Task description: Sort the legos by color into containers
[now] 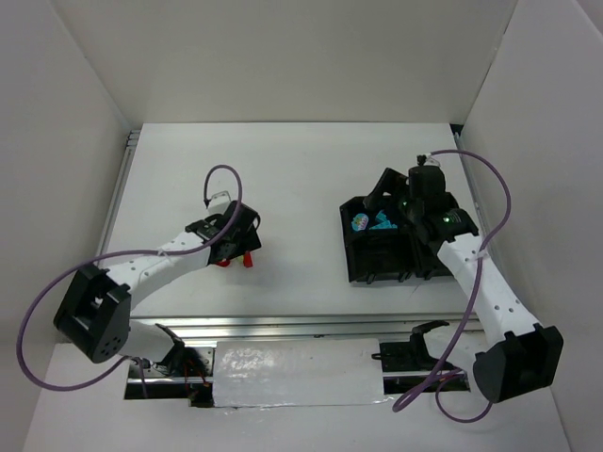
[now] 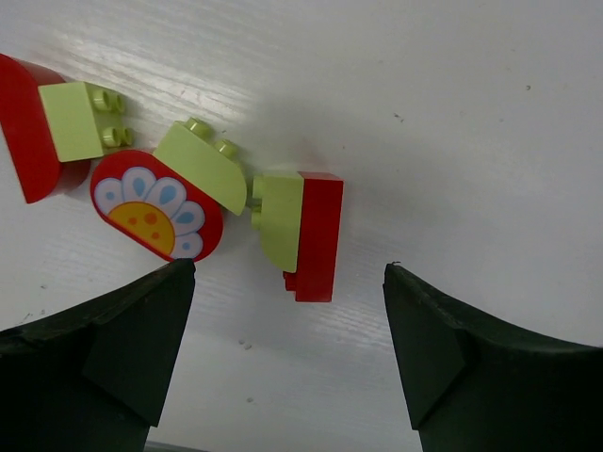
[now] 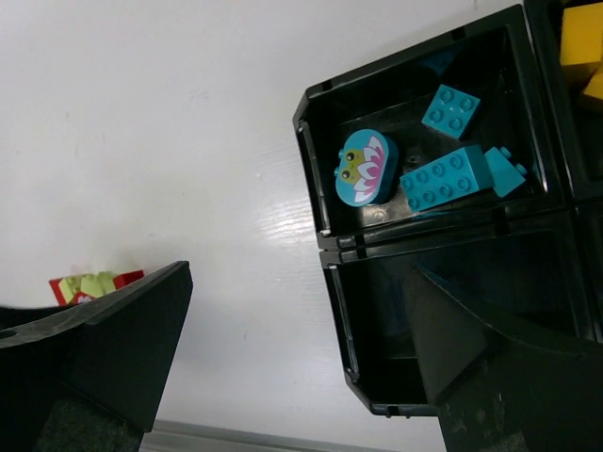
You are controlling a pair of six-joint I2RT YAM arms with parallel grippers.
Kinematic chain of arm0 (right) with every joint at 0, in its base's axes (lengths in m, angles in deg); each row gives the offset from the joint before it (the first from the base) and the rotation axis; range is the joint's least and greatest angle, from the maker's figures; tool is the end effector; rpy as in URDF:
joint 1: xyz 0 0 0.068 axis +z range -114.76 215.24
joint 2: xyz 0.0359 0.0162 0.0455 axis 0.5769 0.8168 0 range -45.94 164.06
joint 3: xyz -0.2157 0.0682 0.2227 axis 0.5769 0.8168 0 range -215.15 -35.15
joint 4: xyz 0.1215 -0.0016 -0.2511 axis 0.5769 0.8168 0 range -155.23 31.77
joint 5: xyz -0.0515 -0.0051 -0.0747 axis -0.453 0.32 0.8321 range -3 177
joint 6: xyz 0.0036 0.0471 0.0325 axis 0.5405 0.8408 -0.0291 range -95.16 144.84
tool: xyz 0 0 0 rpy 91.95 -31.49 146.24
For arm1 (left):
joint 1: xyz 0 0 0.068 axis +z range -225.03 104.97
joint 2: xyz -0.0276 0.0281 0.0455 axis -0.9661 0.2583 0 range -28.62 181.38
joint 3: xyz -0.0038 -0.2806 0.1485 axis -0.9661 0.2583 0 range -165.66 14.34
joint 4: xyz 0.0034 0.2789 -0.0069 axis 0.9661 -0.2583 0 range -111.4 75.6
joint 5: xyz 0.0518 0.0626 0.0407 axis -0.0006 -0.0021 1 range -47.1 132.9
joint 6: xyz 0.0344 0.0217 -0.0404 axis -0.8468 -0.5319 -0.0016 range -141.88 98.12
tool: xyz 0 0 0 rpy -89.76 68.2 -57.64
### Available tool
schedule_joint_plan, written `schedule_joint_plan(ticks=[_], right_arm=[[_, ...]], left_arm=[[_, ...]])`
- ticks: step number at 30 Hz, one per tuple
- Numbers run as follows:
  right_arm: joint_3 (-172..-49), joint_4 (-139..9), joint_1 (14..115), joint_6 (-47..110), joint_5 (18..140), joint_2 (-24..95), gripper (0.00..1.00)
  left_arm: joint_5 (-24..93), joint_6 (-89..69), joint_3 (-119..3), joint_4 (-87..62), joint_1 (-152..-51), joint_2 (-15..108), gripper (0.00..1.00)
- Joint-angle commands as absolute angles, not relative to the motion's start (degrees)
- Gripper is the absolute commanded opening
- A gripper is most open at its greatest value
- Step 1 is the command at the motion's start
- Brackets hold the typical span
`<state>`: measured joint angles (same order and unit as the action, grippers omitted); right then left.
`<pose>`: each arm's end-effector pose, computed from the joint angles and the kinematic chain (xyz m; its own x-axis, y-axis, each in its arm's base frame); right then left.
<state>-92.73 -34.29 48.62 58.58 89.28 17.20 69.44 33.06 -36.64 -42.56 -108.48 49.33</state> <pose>0.2340 0.0541 0.3561 -0.5923 0.4295 -0.6817 0.1548 0.8910 0.4268 0.2442 -0.1395 0.2601 -0.6223 -0.4666 -0.6285 -0.3997 0.8798 -0.2574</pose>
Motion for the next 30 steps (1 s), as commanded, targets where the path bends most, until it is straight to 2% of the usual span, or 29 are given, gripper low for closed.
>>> schedule_joint_plan(ticks=[1,8,12,14,16,17,19,20,22,23,26,29,30], right_arm=[[-92.3,-36.2,49.0,56.4,85.8,15.1,1.00],[-91.2,-36.4,49.2,55.7,84.4,13.6,1.00],[-91.5,-36.3,49.6,55.7,83.7,12.9,1.00],[-91.7,-36.3,49.6,55.7,83.7,13.0,1.00],[-91.7,-36.0,49.7,55.6,83.6,13.0,1.00],[-91.7,-36.0,49.6,55.6,83.5,13.0,0.99],[-91.7,-36.2,49.7,55.6,83.5,12.9,1.00],[-91.6,-36.4,49.7,55.6,83.3,12.9,1.00],[-91.3,-36.5,49.7,55.7,83.0,13.3,1.00],[-91.2,-36.9,49.7,55.7,82.5,13.5,1.00],[-90.7,-37.9,49.7,55.7,78.8,13.9,1.00],[-89.5,-39.7,49.7,57.4,74.3,13.0,1.00],[-88.7,-40.3,49.7,58.0,71.6,12.6,1.00]], left_arm=[[70.7,36.6,-37.8,-39.6,-109.4,52.9,0.94],[71.7,38.1,-39.4,-38.4,-110.0,62.1,0.90],[69.8,37.4,-38.8,-35.5,-110.0,65.3,0.78],[69.4,37.4,-38.9,-34.7,-110.1,66.1,0.77],[68.8,37.1,-38.6,-34.0,-110.0,66.7,0.71],[68.6,36.9,-38.5,-33.7,-110.0,66.7,0.68],[68.4,36.5,-38.2,-32.9,-110.1,66.6,0.53],[68.3,36.2,-38.1,-32.6,-110.0,66.3,0.37],[67.8,35.1,-38.4,-32.2,-110.1,65.9,0.16],[67.7,34.6,-38.5,-32.2,-110.4,65.2,0.00],[67.7,30.3,-38.8,-31.2,-112.8,61.8,0.00],[69.8,21.9,-35.9,-23.7,-120.7,54.3,0.00],[69.4,16.4,-32.9,-17.1,-122.0,52.1,0.00]])
